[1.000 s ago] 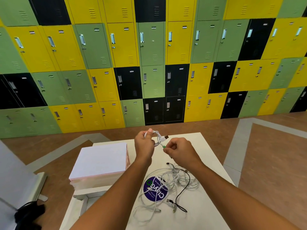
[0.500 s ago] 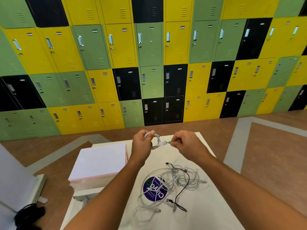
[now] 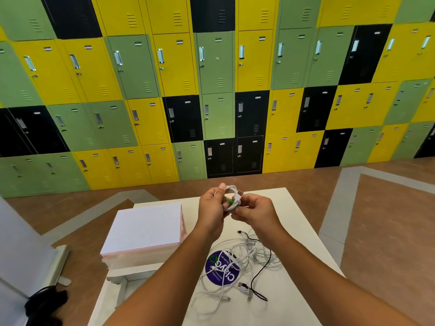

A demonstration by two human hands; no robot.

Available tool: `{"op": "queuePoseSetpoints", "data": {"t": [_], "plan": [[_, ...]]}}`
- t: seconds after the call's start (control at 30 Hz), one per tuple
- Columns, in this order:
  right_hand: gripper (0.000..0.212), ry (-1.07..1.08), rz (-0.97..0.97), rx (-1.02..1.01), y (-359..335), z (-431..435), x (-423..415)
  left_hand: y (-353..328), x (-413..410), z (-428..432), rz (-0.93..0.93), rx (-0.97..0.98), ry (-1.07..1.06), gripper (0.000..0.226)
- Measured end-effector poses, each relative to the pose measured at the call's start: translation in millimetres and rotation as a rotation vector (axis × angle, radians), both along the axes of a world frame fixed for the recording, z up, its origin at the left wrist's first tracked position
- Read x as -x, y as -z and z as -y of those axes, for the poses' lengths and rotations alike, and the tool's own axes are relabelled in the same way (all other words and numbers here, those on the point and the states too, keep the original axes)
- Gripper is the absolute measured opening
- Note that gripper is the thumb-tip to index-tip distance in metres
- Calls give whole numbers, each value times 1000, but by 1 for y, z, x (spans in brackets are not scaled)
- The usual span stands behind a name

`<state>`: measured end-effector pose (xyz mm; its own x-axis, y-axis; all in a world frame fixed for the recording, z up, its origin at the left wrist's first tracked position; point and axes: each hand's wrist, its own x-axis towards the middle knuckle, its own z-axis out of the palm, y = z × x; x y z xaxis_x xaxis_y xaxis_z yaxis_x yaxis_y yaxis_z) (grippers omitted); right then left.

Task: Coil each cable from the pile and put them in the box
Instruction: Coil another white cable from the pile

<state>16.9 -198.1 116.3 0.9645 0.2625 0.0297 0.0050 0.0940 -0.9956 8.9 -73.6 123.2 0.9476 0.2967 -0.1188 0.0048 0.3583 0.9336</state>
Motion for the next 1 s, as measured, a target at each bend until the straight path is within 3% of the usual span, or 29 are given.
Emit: {"op": "queuePoseSetpoints", "data": {"t": [0.43, 0.6, 0.73, 0.87, 1.0], "plan": [[18, -42, -71, -255, -8, -10, 6, 1, -5, 2, 42, -221, -135, 31], [11, -4, -59, -216, -8, -9, 2, -10, 0, -1, 3, -12, 70, 33], [13, -115, -64, -135, -14, -2, -2, -18, 0, -12, -85, 161, 246, 36], [8, -176, -24, -14, -21, 2, -7, -16, -1, -16, -128, 141, 253, 30], [9, -149, -19, 135, -18, 5, -12, -16, 0, -18, -100, -65, 258, 25]]}}
